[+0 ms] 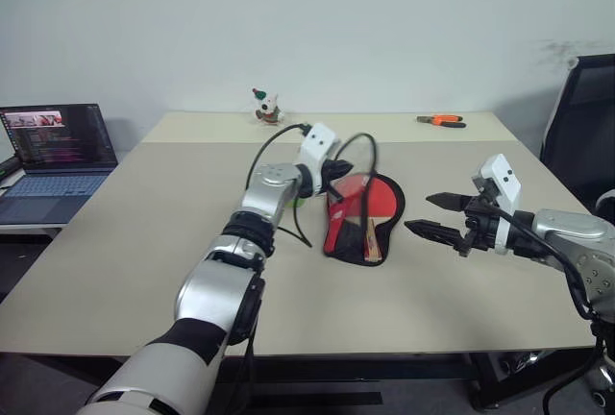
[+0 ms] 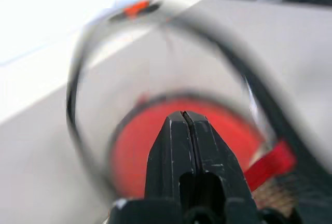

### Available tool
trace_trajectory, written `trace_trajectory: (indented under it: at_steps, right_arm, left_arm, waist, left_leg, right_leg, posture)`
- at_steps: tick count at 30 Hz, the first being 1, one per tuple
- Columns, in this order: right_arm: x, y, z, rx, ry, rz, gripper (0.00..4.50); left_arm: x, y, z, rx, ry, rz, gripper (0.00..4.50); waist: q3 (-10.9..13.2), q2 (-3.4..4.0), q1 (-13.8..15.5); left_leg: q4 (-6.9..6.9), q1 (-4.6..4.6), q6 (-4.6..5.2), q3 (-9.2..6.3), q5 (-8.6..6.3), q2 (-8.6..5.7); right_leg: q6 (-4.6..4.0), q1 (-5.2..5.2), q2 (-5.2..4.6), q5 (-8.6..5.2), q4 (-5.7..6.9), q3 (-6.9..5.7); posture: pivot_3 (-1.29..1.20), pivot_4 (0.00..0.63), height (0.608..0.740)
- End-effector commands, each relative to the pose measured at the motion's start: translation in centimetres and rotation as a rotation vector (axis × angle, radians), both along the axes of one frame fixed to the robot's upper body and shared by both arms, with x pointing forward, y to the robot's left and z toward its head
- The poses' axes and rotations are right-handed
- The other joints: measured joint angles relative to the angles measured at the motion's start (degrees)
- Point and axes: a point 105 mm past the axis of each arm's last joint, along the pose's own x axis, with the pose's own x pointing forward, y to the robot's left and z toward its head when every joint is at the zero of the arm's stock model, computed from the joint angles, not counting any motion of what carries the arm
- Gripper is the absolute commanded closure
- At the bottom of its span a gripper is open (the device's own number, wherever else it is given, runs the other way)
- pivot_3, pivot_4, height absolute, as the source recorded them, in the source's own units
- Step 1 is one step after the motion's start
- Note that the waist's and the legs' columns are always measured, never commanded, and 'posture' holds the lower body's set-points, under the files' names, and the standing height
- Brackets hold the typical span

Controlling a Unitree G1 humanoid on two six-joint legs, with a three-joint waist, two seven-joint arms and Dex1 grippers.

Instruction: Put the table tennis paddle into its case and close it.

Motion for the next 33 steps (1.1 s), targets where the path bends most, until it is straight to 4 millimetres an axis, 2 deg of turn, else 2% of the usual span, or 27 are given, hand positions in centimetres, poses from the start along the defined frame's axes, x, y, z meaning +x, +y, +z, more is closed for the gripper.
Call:
trace_trajectory:
  at_steps: [1,7,10,12,15,20,23,28,33]
  right_arm:
    - [-0.1,-0.6,1.1,-0.001,-0.057,-0.033,0.00]
    - [1.2,-0.4,-0.8,0.010,0.013,-0.095,0.00]
    - [3.7,-0.1,-2.5,0.061,0.076,-0.181,0.00]
    - [4.8,0.1,-3.2,0.076,0.103,-0.216,0.00]
    - [7.0,0.5,-4.2,0.151,0.170,-0.302,0.00]
    - [9.8,1.6,-5.6,0.207,0.234,-0.390,0.00]
    - [11.1,1.8,-6.6,0.193,0.248,-0.425,0.00]
    - [12.4,1.9,-8.6,0.134,0.265,-0.454,0.00]
    - [12.5,2.9,-9.5,0.101,0.293,-0.398,0.00]
  left_arm:
    - [-0.2,-0.7,1.0,-0.008,-0.034,-0.028,4.49]
    - [-0.6,1.0,0.3,-0.061,-0.005,-0.064,4.49]
    - [-3.4,4.2,-1.0,-0.105,0.034,-0.236,4.49]
    - [-5.1,5.7,-1.8,-0.091,0.058,-0.288,4.49]
    - [-6.9,9.0,-2.8,-0.083,0.105,-0.255,4.49]
    - [-8.6,13.1,-3.0,-0.092,0.130,-0.126,4.49]
    - [-9.3,14.1,-3.0,-0.091,0.135,-0.078,4.49]
    - [-10.1,14.7,-2.9,-0.097,0.129,-0.036,4.49]
    - [-10.4,14.5,-2.6,-0.104,0.125,-0.027,4.49]
  waist:
    - [0.00,0.00,-0.30]
    - [0.00,0.00,-0.38]
    - [-0.03,0.07,-1.27]
    - [-0.02,0.08,-1.40]
    - [-0.01,0.09,-1.33]
    - [-0.02,0.10,-0.91]
    - [-0.02,0.09,-0.21]
    - [-0.02,0.09,0.28]
    - [-0.02,0.09,0.07]
  left_leg:
    - [-0.01,0.04,0.01,0.04,0.00,0.02]
    - [0.04,0.09,0.00,0.06,0.00,0.03]
    - [0.07,0.16,-0.01,0.16,0.01,0.07]
    - [0.05,0.30,-0.04,0.23,0.03,0.19]
    - [0.11,0.34,-0.06,0.19,0.04,0.24]
    - [0.49,0.21,-0.06,-0.08,0.04,0.30]
    - [0.55,0.19,-0.05,-0.12,0.03,0.28]
    - [0.55,0.09,-0.04,-0.18,0.03,0.24]
    - [0.53,0.13,-0.04,-0.14,0.03,0.21]
  right_leg:
    - [0.00,0.00,0.03,0.00,0.02,0.04]
    - [0.01,-0.02,0.06,-0.01,0.22,0.08]
    - [0.00,-0.02,0.06,0.00,0.34,0.16]
    - [-0.05,-0.04,0.05,-0.02,0.52,0.30]
    - [-0.15,-0.09,0.05,-0.09,0.73,0.30]
    - [-0.17,-0.02,0.05,-0.09,0.86,0.23]
    - [-0.13,0.02,-0.03,-0.08,0.84,0.20]
    - [-0.11,0.02,-0.07,-0.07,0.78,0.14]
    - [-0.12,0.01,-0.04,-0.07,0.79,0.18]
  posture:
    - [0.00,0.150,0.740]
    - [0.00,0.150,0.740]
    - [0.00,0.150,0.740]
    - [0.00,0.150,0.740]
    - [0.00,0.150,0.740]
    - [0.00,0.150,0.740]
    - [0.00,0.150,0.740]
    - [0.00,0.150,0.740]
    - [0.00,0.150,0.740]
